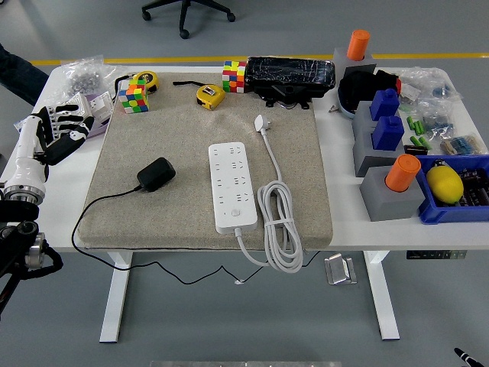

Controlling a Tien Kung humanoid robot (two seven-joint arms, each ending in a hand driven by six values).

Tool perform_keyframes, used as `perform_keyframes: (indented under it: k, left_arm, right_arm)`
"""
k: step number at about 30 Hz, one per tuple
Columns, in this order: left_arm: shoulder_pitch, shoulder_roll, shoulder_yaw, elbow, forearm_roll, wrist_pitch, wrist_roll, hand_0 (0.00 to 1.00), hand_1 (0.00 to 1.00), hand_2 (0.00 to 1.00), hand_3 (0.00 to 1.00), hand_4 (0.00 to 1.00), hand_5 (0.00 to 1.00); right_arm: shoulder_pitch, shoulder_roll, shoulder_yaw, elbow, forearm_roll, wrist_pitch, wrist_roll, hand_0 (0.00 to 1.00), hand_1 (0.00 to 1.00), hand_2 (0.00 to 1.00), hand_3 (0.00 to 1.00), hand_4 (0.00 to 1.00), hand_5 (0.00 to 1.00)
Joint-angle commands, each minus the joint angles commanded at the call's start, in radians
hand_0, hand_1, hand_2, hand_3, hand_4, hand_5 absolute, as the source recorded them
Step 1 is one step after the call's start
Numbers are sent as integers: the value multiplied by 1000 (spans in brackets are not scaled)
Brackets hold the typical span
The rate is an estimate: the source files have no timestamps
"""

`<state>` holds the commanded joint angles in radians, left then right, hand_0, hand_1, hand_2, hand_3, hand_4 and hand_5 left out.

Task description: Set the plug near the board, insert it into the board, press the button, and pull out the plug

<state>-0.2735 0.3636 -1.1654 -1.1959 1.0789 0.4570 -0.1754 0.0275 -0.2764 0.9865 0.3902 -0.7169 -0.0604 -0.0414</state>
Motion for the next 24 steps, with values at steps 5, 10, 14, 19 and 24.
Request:
perform_keyframes:
  k: [5, 10, 14, 19, 24]
  left_arm:
    - [14, -4, -19, -10, 6, -3, 4, 466, 528, 552, 603, 807, 272]
    - [24, -2, -29, -19, 10, -4, 9, 466, 528, 553, 603, 806, 272]
    - [31, 3, -36, -27, 13, -7, 15, 466, 528, 553, 603, 806, 272]
    - [42, 8, -41, -40, 18, -10, 20, 466, 527, 554, 603, 805, 277]
    - [49, 10, -45, -49, 22, -13, 25, 465, 527, 554, 603, 804, 276]
  right_arm:
    - [-5, 2, 6, 0, -2, 0, 0, 619, 667, 637, 572, 977, 585]
    - [-13, 5, 13, 1, -5, 0, -1, 620, 666, 637, 572, 977, 586]
    - [-16, 6, 18, 2, -6, 0, -1, 620, 666, 637, 572, 977, 586]
    - [-20, 9, 28, 1, -7, 0, -1, 620, 667, 637, 572, 976, 587]
    - [-21, 11, 30, 2, -8, 0, -1, 620, 667, 637, 572, 976, 587]
